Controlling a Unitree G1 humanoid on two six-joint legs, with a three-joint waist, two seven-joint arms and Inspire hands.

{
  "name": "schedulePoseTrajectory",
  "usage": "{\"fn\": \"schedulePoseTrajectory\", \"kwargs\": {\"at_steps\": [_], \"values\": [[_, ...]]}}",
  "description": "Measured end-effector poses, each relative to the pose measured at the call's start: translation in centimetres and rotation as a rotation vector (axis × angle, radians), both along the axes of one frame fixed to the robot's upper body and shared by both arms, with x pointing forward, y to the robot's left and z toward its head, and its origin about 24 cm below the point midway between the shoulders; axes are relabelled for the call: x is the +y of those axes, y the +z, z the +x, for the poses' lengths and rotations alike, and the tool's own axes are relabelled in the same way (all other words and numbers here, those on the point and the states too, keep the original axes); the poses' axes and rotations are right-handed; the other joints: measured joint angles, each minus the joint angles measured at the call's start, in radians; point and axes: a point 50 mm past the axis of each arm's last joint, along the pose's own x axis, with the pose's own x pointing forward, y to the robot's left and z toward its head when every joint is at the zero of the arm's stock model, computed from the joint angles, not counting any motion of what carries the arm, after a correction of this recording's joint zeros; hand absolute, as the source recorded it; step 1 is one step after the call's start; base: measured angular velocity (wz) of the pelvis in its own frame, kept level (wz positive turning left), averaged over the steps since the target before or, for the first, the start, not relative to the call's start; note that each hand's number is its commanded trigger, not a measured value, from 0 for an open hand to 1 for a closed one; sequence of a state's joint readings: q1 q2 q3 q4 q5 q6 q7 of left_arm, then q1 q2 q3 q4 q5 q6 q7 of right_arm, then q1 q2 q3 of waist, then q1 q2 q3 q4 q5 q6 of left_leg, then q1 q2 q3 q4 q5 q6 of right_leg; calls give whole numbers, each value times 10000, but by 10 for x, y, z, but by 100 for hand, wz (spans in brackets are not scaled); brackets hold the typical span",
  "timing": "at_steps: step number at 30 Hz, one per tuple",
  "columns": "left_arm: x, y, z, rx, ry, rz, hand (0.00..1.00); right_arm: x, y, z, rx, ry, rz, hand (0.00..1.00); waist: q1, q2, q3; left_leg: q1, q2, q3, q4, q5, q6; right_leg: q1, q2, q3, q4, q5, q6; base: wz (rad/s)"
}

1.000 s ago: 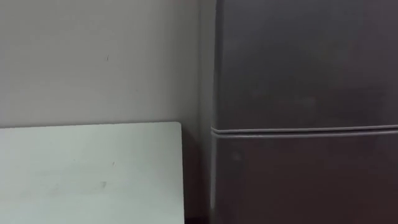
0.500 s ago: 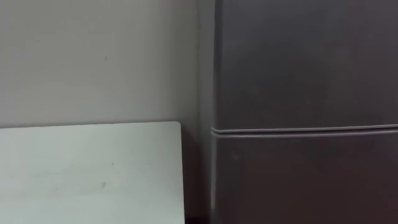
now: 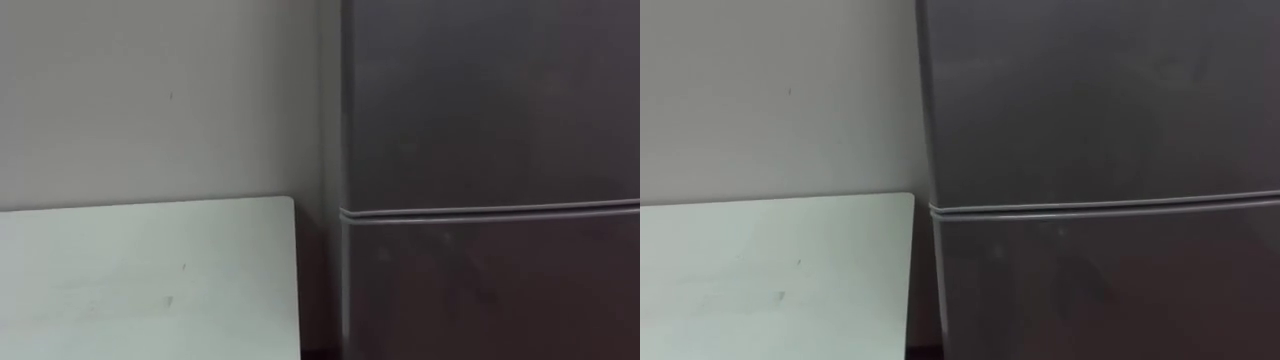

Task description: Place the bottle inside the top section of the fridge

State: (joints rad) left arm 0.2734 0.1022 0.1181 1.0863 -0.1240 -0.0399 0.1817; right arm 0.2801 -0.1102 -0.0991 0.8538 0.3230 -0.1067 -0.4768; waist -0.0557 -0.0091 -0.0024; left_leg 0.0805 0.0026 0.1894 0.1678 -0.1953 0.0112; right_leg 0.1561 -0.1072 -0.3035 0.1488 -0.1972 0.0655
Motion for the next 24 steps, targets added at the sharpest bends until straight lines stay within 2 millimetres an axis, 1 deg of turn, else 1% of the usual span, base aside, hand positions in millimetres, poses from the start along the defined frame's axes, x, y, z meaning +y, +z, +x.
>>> {"fn": "schedulePoseTrajectory", "kwargs": {"at_steps": [3,7,13,19,24], "values": [[-3,-1,6,-66,-307,-70,0,12,-7,-4,359,1030,768,0,125,1,-1,0,3,-6,23,1,0,10,1,0,8,-7,-5,0],[-5,-1,13,-112,-869,-71,0,26,-15,-1,743,2356,1797,0,130,15,2,-18,0,-14,22,1,0,16,5,21,9,-7,-5,0],[-6,0,20,-185,-1566,-70,0,39,-22,0,947,3449,3075,0,123,13,2,-88,-29,-92,38,2,1,8,10,-11,-54,-11,1,4],[-7,0,23,-279,-1784,-221,0,42,-26,-3,1235,3729,3837,0,116,-2,1,-86,-40,-130,48,1,1,65,17,-3,-92,-9,-1,1],[-7,0,22,-219,-1763,-222,0,42,-28,-6,1418,3666,3965,0,114,-8,20,-75,-43,-219,19,-3,1,156,26,-6,-66,-6,-4,5]]}}
